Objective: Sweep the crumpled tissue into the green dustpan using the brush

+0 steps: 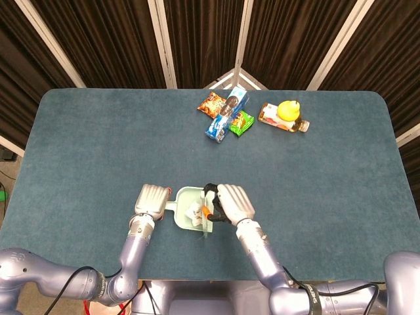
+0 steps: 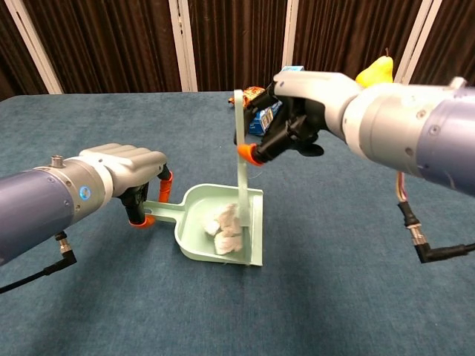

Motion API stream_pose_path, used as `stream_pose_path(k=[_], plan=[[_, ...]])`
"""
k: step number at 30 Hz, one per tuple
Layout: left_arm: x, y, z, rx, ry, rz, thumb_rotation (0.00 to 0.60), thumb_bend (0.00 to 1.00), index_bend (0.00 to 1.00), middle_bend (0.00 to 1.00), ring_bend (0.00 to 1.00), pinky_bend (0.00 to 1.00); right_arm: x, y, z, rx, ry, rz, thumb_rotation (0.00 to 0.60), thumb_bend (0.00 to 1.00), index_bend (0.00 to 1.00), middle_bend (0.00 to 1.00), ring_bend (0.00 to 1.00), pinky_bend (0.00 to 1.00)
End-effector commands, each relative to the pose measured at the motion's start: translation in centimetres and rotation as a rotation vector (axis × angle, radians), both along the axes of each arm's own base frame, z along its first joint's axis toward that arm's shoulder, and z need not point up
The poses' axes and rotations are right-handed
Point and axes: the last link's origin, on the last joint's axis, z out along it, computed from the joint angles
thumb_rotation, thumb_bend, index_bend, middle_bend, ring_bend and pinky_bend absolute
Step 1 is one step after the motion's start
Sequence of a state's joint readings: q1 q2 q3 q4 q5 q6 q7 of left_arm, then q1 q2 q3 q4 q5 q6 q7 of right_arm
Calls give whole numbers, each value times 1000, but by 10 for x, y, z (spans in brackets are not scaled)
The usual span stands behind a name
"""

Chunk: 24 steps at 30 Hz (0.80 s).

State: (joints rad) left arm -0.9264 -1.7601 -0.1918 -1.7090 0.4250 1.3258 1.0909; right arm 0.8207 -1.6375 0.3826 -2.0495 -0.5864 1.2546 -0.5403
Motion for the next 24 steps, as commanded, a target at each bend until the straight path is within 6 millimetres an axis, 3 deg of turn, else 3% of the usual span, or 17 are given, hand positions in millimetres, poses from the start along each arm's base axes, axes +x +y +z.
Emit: stream_pose_path(k=[1, 8, 15, 19, 24], plan=[[0, 0, 0, 0, 1, 0, 600, 547, 605, 1000, 1000, 984, 8, 0, 6, 3, -27, 1, 600, 502, 963, 956, 998, 911], [-2, 0, -1, -2, -1, 5, 600, 547, 605, 1000, 1000, 984, 1, -10, 24, -54, -13, -21, 600, 503, 963, 956, 998, 911], [-2, 0, 1, -2, -5, 2, 600, 547, 605, 1000, 1000, 984, -39, -24, 38, -138, 129, -51, 600, 502, 963, 956, 998, 911], [-1, 0, 2, -2, -6, -2, 600, 547, 605, 1000, 1000, 984, -59, -20, 35, -127, 173, -74, 600, 503, 962, 956, 998, 911], [3, -3, 1, -5, -5, -7, 600, 547, 605, 1000, 1000, 984, -65, -9, 23, -88, 175, -79, 600, 503, 963, 956, 998, 911]])
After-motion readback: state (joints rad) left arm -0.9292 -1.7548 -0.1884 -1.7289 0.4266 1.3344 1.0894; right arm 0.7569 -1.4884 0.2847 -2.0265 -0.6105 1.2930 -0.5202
